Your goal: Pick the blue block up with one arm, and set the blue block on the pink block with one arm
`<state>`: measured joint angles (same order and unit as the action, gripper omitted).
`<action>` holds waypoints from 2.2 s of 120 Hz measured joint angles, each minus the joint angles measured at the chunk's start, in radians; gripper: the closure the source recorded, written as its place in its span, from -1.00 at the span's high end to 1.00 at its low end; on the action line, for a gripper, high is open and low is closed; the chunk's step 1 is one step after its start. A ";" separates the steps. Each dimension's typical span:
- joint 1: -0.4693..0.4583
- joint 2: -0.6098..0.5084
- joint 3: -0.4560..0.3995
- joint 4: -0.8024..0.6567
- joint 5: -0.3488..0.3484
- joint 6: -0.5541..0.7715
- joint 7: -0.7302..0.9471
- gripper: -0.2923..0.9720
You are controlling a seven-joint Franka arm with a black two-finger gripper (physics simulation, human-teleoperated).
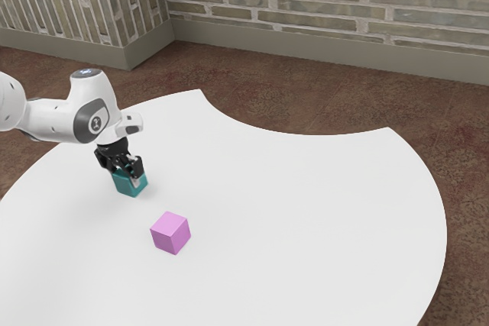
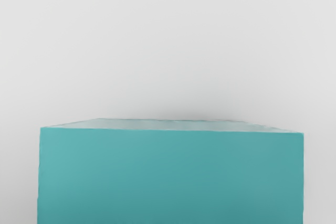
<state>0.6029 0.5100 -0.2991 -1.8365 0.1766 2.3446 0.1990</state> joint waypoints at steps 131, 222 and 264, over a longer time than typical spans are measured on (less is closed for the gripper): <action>0.108 -0.546 -0.413 -0.490 -0.298 -0.022 -0.259 -0.02; 0.129 -0.550 -0.465 -0.509 -0.289 -0.019 -0.196 -0.02; 0.161 -0.546 -0.465 -0.511 -0.288 -0.014 -0.159 -0.03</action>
<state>0.7636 -0.0362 -0.7639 -2.3475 -0.1116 2.3309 0.0401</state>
